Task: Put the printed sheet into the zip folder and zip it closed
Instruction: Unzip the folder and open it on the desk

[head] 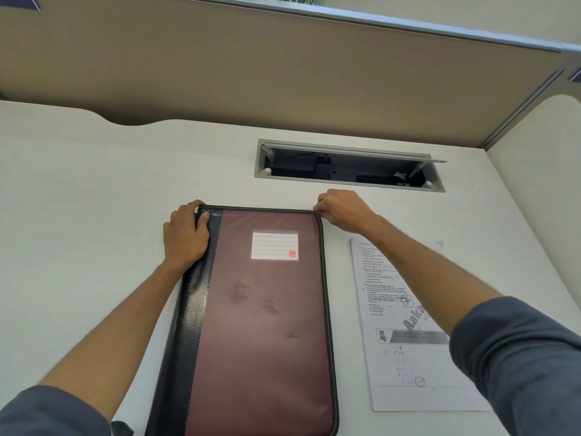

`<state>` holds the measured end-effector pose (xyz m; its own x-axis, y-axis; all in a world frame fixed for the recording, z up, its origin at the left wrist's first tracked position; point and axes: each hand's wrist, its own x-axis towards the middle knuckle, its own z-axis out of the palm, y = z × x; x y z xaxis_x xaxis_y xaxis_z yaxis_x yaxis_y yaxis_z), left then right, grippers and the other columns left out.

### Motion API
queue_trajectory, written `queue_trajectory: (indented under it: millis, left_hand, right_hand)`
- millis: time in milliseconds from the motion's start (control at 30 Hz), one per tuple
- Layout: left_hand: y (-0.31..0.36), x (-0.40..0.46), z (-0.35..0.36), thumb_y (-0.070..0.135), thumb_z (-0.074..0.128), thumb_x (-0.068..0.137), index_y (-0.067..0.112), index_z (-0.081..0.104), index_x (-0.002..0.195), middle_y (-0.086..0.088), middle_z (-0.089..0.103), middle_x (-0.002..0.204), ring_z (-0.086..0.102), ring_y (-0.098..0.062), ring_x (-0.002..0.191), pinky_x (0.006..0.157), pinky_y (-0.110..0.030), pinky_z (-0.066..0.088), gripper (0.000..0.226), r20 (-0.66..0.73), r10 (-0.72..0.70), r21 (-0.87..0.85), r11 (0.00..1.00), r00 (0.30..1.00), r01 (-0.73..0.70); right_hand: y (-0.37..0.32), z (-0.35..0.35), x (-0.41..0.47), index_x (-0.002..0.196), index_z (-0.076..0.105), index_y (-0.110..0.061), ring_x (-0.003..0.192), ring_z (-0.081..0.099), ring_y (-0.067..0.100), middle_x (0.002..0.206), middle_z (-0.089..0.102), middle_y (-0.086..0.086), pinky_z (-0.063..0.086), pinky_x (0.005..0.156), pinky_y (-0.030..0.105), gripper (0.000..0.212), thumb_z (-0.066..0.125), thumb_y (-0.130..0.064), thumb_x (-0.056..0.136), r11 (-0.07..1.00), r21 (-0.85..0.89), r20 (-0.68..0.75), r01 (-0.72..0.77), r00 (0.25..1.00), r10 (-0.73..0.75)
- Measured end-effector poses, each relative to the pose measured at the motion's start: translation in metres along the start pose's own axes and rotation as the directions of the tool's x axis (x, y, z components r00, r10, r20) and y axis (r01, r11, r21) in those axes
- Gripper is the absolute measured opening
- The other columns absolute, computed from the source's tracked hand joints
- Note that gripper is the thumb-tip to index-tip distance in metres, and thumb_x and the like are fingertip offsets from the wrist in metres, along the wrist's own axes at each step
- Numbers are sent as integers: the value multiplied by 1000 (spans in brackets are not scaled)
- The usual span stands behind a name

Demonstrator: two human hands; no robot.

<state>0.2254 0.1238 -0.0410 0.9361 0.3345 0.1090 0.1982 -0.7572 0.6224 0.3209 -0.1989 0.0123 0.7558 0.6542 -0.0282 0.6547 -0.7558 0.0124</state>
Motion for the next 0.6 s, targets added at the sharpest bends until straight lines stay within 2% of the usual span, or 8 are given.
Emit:
queue_trajectory:
  millis: [100,267,433,600]
  left_hand:
    - [1,1,1,22,45,97,14,56,121,-13,61,111,51,-35,108,92,-47,34,27,-5,-13,-6,1000,1000,13]
    - [2,1,1,21,46,97,13,56,121,-15,61,109,52,-37,107,92,-47,35,28,-15,-23,6,1000,1000,23]
    - [5,-1,2,23,46,96,15,57,121,-15,62,108,51,-37,108,91,-48,34,28,-9,-23,53,998,1000,24]
    - [8,-3,1,23,45,97,14,57,122,-17,60,112,50,-39,109,92,-50,35,29,1,-8,103,995,1000,8]
  right_hand:
    - [-1,5,-12,111,73,-17,95,62,20,105,71,0,46,71,30,28,49,-27,100,996,49,-8,-81,997,81]
    - [-7,13,-38,108,74,-17,91,64,21,99,74,1,41,66,27,28,50,-26,100,986,84,-37,-143,989,146]
    - [-21,19,-61,95,74,-13,80,60,23,84,70,4,50,63,35,29,47,-24,99,970,83,-47,-229,971,233]
    - [-27,20,-66,92,74,-11,79,60,25,84,71,4,49,61,34,28,49,-22,97,942,153,-92,-299,945,315]
